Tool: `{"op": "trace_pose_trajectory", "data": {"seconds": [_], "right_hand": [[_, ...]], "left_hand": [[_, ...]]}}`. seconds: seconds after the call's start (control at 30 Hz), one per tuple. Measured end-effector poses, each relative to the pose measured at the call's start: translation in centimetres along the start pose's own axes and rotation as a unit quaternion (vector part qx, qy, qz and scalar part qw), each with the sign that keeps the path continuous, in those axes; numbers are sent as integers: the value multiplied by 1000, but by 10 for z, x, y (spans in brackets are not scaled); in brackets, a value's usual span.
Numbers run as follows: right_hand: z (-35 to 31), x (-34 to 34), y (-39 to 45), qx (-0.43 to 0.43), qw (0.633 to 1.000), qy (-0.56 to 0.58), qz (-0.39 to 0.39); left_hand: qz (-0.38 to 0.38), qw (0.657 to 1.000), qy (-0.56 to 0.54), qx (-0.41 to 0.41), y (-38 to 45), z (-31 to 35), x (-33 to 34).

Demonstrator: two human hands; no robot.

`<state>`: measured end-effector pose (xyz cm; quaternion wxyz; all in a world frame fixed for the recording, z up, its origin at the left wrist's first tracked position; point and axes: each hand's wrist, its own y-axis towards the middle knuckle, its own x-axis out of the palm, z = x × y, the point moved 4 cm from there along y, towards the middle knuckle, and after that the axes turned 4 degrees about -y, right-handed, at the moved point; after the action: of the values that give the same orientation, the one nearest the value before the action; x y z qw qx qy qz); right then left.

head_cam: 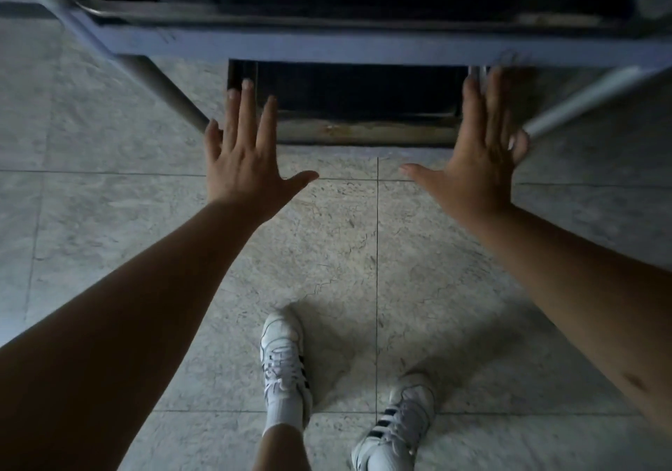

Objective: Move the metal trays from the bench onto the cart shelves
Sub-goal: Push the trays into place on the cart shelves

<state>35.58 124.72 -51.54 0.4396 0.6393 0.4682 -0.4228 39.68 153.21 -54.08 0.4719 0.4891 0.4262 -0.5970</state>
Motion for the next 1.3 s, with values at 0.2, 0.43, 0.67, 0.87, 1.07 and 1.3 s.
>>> {"op": "trace_pose_trajectory", "data": {"seconds": [0.2, 0.43, 0.67, 0.87, 1.07, 1.3], "right_hand": [[34, 69, 17, 56, 996, 40, -57], [65, 193, 78, -50, 970, -105, -214], [62, 259, 112, -154, 953, -153, -211], [61, 261, 94, -188, 957, -128, -179], [55, 261, 84, -185, 957, -143, -170], [56, 262, 80, -160, 965, -148, -147]], "left_hand": [[-62, 998, -14, -13, 29, -16, 68], [-64, 997, 15, 50, 119, -35, 164], [-40, 987, 48, 146, 156, -48, 212], [31, 990, 3, 138, 133, -43, 209], [54, 993, 0, 106, 118, -34, 211], [39, 996, 22, 80, 120, -34, 215]]}}
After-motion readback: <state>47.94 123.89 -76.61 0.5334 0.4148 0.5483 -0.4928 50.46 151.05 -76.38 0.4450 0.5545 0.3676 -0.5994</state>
